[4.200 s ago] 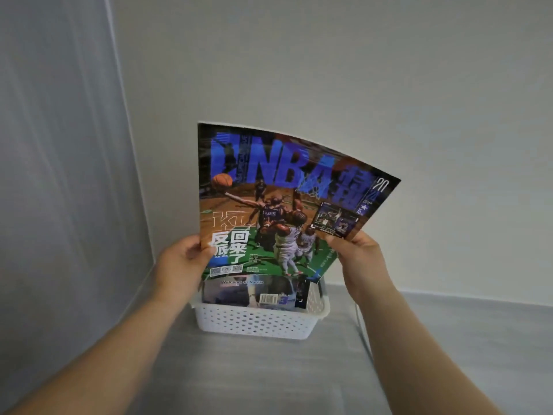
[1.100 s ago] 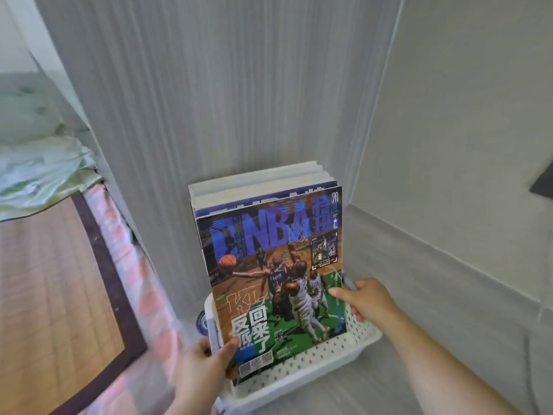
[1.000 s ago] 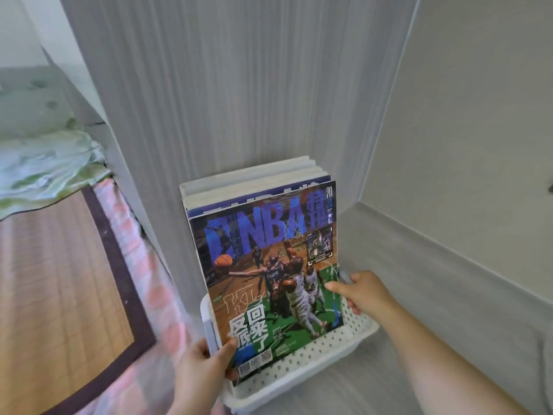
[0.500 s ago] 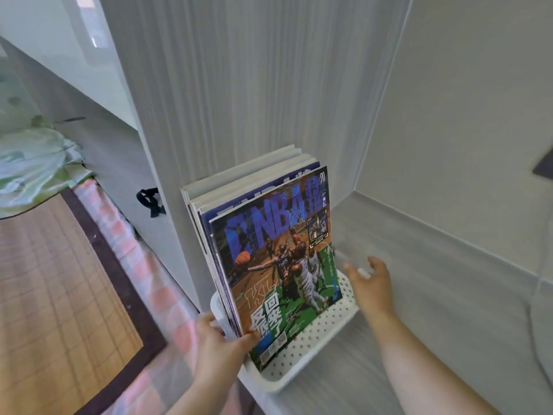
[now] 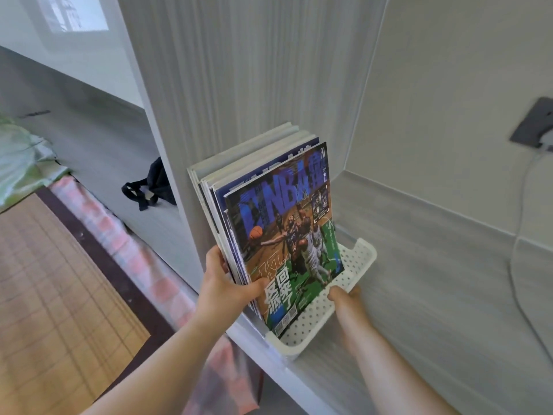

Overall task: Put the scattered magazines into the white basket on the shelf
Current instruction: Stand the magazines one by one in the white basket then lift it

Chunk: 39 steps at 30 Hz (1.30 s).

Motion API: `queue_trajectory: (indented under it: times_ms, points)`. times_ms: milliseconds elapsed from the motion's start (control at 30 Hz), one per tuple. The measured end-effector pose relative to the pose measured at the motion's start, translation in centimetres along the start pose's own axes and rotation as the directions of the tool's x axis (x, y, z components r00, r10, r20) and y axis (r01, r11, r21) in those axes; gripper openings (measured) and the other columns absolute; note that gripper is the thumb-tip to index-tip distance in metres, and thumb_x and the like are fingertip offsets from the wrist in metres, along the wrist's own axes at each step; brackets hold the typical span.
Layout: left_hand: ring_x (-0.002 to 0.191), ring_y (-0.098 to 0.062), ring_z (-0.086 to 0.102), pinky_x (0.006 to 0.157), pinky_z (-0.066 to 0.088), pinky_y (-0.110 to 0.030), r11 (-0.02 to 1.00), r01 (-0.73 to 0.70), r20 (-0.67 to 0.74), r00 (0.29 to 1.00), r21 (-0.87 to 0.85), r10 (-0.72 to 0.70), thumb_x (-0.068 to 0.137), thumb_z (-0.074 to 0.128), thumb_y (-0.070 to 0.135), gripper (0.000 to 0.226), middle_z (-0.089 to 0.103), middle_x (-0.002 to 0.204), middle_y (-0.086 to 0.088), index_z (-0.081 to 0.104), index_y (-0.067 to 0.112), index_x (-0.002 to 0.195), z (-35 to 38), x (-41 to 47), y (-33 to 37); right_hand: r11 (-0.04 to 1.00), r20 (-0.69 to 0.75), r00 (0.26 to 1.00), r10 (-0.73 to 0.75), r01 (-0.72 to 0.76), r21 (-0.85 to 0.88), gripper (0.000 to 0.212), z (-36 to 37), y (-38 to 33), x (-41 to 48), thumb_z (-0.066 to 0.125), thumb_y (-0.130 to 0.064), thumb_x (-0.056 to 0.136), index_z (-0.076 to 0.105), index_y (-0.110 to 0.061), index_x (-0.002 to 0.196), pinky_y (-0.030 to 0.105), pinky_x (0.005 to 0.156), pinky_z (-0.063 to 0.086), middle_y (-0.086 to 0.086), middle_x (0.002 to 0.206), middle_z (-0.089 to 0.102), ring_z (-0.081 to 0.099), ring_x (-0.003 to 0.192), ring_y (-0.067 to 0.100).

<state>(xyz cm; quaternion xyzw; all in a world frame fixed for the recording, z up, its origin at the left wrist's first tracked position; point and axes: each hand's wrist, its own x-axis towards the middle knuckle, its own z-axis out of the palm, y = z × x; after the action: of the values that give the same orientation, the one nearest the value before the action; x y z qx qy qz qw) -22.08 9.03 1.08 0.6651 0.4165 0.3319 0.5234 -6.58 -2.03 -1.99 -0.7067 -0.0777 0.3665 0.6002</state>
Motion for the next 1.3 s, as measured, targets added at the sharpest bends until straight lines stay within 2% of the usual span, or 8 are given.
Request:
queue_trajectory:
  times_ms: [167, 433, 567, 667, 767, 867, 967, 1300]
  points:
    - [0.066, 0.034, 0.044, 0.048, 0.036, 0.005, 0.998, -0.048, -0.124, 0.991, 0.042, 0.053, 0.058, 0.08, 0.01, 0.062, 0.049, 0.083, 0.023, 0.034, 0.036, 0.089, -0.3, -0.5, -0.3, 0.999, 0.05, 0.999, 0.0, -0.002, 0.043, 0.055, 1.9, -0.7, 1.0, 0.034, 0.005, 0.083, 0.03, -0.013, 0.135, 0.035, 0.082, 0.043, 0.018, 0.124, 0.054, 0.054, 0.1, 0.028]
    - [0.066, 0.037, 0.041, 0.049, 0.031, 0.01, 0.996, -0.078, -0.155, 0.984, 0.039, 0.083, 0.058, 0.08, 0.008, 0.064, 0.047, 0.083, 0.025, 0.034, 0.028, 0.098, -0.5, -0.3, -0.5, 0.994, 0.029, 0.999, -0.044, 0.041, 0.101, 0.053, 3.7, -0.7, 2.2, 0.032, 0.004, 0.086, 0.027, -0.013, 0.136, 0.048, 0.102, 0.039, 0.02, 0.132, 0.047, 0.047, 0.118, 0.035]
    - [0.069, 0.034, 0.043, 0.053, 0.036, 0.006, 0.995, -0.085, -0.161, 0.983, 0.053, 0.093, 0.057, 0.081, 0.015, 0.064, 0.048, 0.084, 0.028, 0.035, 0.029, 0.099, -0.4, -0.3, -0.4, 0.987, 0.01, 0.998, -0.058, 0.056, 0.148, 0.049, 4.1, -0.8, 2.0, 0.033, 0.002, 0.087, 0.029, -0.012, 0.134, 0.041, 0.087, 0.047, 0.018, 0.121, 0.052, 0.052, 0.106, 0.031]
    - [0.081, 0.026, 0.047, 0.072, 0.034, 0.005, 0.996, -0.085, -0.138, 0.986, 0.036, 0.089, 0.056, 0.082, 0.016, 0.07, 0.047, 0.092, 0.027, 0.036, 0.027, 0.107, -0.7, -0.7, 0.0, 0.985, 0.031, 0.997, -0.066, 0.06, 0.164, 0.046, 3.8, -0.8, 1.5, 0.036, -0.004, 0.089, 0.03, -0.013, 0.134, 0.027, 0.064, 0.045, 0.01, 0.108, 0.055, 0.055, 0.085, 0.018]
    - [0.117, 0.0, 0.032, 0.103, 0.025, -0.028, 0.996, -0.039, -0.135, 0.99, 0.079, 0.05, 0.057, 0.081, 0.025, 0.094, 0.034, 0.124, 0.017, 0.026, 0.022, 0.133, -1.2, -2.1, -0.2, 0.984, 0.056, 0.996, -0.074, 0.064, 0.164, 0.045, 3.7, -0.1, 0.7, 0.039, -0.008, 0.089, 0.032, -0.017, 0.133, 0.027, 0.063, 0.046, 0.004, 0.102, 0.059, 0.057, 0.083, 0.013]
    - [0.132, -0.02, 0.028, 0.108, 0.025, -0.039, 0.994, 0.104, -0.124, 0.986, -0.045, -0.109, 0.068, 0.073, 0.025, 0.09, 0.029, 0.144, -0.002, 0.017, 0.022, 0.139, -0.9, -4.6, -1.5, 0.992, 0.091, 0.992, -0.091, 0.082, 0.094, 0.05, 3.9, 1.6, -0.9, 0.042, -0.008, 0.089, 0.028, -0.017, 0.136, 0.035, 0.079, 0.049, 0.005, 0.114, 0.057, 0.057, 0.098, 0.018]
    - [0.127, -0.018, 0.035, 0.108, 0.028, -0.038, 0.954, 0.212, 0.073, 0.977, -0.212, -0.201, 0.081, 0.059, 0.016, 0.07, 0.031, 0.146, -0.006, 0.019, 0.019, 0.139, 0.4, -6.6, -2.6, 0.998, 0.137, 0.989, -0.056, 0.05, 0.048, 0.056, 4.0, 2.5, -2.2, 0.044, -0.01, 0.089, 0.021, -0.019, 0.14, 0.045, 0.107, 0.035, 0.012, 0.137, 0.045, 0.046, 0.121, 0.027]
    - [0.132, -0.018, 0.032, 0.1, 0.029, -0.029, 0.936, 0.221, 0.152, 0.971, -0.273, -0.185, 0.088, 0.048, 0.01, 0.056, 0.036, 0.143, -0.002, 0.024, 0.022, 0.138, 1.2, -6.4, -2.8, 0.998, 0.102, 0.994, -0.028, 0.021, 0.067, 0.054, 5.3, 2.3, -2.3, 0.031, -0.01, 0.093, 0.01, -0.016, 0.143, 0.049, 0.108, 0.032, 0.02, 0.144, 0.033, 0.038, 0.128, 0.035]
